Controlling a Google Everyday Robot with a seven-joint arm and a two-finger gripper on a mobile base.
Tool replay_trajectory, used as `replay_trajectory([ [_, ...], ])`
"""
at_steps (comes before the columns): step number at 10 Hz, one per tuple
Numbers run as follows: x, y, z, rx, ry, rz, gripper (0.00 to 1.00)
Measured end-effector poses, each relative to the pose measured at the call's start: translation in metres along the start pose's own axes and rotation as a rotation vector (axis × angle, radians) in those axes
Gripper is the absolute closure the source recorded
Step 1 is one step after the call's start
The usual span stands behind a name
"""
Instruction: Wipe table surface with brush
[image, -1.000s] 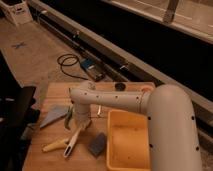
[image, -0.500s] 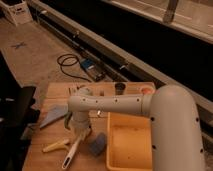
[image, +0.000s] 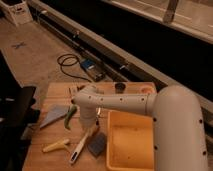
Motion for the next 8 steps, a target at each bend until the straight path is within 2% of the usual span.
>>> replay_trajectory([
  [2, 0.019, -0.020, -0.008, 0.005, 0.038, -0.004, 1.00],
  [4, 0.019, -0.042, -0.013, 0.042, 0.047, -0.028, 1.00],
  [5, 0.010, -0.053, -0.015, 0.071, 0.038, -0.053, 1.00],
  [7, -0.014, -0.058, -0.012, 0.087, 0.011, -0.096, 1.00],
  [8, -0.032, -0.051, -0.007, 0.081, -0.004, -0.117, 1.00],
])
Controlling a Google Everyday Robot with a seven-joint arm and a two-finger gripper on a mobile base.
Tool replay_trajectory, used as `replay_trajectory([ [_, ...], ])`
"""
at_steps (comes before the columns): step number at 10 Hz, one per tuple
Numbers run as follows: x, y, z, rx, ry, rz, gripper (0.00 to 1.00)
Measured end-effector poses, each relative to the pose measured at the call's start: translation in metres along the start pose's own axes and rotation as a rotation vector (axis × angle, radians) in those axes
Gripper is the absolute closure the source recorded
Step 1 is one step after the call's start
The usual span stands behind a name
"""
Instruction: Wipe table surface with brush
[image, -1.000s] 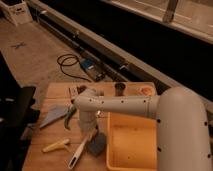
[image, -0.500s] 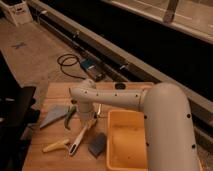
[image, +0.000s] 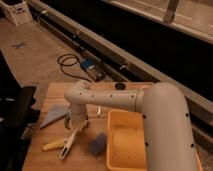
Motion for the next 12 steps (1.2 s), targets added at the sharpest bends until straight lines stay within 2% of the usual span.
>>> replay_trajectory([
  [2, -0.027, 0.011, 0.006, -0.011, -0.020, -0.006, 1.00],
  [5, -0.033, 0.041, 0.008, -0.042, 0.001, 0.049, 1.00],
  [8, 0.001, 0.040, 0.002, -0.029, 0.030, 0.092, 1.00],
  [10, 0.036, 0.020, -0.005, 0.001, 0.040, 0.090, 1.00],
  [12, 0.051, -0.003, -0.011, 0.026, 0.042, 0.065, 1.00],
])
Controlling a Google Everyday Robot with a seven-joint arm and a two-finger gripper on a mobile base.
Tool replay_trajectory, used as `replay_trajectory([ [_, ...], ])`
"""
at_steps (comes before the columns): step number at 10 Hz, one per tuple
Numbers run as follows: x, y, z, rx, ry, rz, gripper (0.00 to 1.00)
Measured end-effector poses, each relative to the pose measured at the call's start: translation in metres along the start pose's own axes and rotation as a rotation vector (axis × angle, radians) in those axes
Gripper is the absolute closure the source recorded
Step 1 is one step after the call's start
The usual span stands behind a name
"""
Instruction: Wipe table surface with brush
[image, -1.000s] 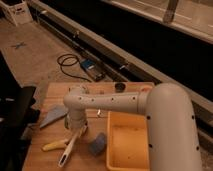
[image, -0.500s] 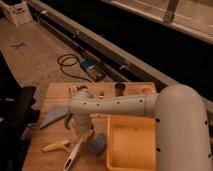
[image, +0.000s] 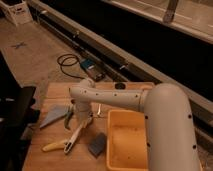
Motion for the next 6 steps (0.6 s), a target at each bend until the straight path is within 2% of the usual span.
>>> replay_trajectory([
  [1, 0.001, -0.012, -0.003, 0.013, -0.003, -0.021, 1.00],
  [3, -0.010, -0.025, -0.004, 0.029, -0.024, -0.060, 1.00],
  [5, -0.036, -0.026, -0.001, 0.040, -0.054, -0.091, 1.00],
  [6, -0.055, -0.018, 0.002, 0.036, -0.074, -0.098, 1.00],
])
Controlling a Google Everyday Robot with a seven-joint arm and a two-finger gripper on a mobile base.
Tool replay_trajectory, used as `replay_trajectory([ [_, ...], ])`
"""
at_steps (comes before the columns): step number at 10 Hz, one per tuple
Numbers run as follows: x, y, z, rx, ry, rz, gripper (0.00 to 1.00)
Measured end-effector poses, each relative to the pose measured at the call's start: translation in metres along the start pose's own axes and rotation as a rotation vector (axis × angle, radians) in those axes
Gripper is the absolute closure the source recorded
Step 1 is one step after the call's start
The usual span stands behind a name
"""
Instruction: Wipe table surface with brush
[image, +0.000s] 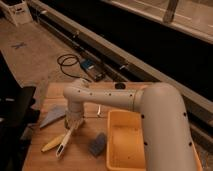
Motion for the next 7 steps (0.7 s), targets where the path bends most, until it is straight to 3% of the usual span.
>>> replay_trajectory([
  [3, -0.040, 0.029, 0.012, -0.022, -0.060, 0.010, 1.00],
  [5, -0.041, 0.042, 0.014, -0.032, -0.068, 0.032, 1.00],
  [7, -0.023, 0.053, 0.014, -0.047, -0.067, 0.066, 1.00],
])
